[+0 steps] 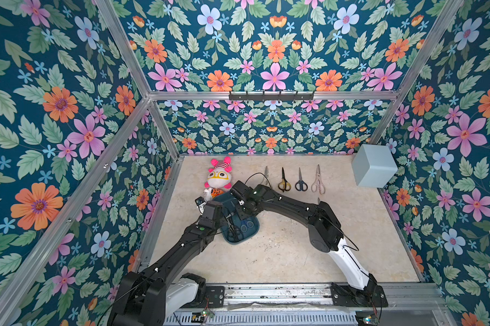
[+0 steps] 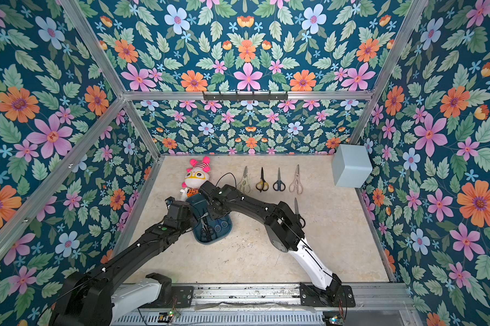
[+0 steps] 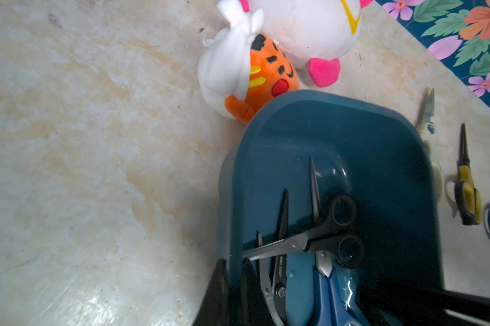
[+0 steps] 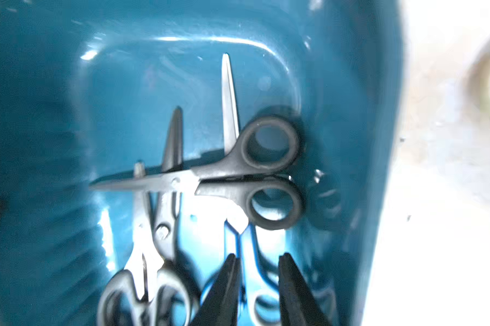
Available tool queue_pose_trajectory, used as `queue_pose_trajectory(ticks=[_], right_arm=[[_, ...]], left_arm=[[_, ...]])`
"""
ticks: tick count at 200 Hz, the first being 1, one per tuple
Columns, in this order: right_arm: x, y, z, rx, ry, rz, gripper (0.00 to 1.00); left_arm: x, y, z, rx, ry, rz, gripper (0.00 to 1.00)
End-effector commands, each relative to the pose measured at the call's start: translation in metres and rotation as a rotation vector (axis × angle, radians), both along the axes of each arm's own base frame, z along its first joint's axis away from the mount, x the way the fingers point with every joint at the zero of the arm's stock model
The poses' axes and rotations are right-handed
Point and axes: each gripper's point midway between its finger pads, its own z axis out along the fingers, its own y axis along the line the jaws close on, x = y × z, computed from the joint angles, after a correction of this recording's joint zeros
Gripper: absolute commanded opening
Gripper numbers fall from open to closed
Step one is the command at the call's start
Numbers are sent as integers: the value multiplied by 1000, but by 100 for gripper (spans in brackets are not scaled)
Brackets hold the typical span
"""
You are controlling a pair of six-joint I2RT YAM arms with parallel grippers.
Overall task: Take the scissors out of the storage box
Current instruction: Pick up the scissors from the storage box.
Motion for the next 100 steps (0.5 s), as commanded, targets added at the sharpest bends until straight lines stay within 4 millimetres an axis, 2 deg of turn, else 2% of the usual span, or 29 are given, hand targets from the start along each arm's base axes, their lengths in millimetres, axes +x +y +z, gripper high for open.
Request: queue_pose_trajectory(ticks=[1,49,69,100], right_arm=[[-16,-3,3,2,63,22,33],[-49,-20,-16,-64,143,51,39],[-49,-23,-25,-81,139,38,39],[-38,-21,-33,-100,99,20,39]], left_arm=[[3,5,1,6,-14,42,0],[5,8,1,14,-13,61,0],[5,8,3,14,-18,64,0],[5,8,4,13,-23,60,0]])
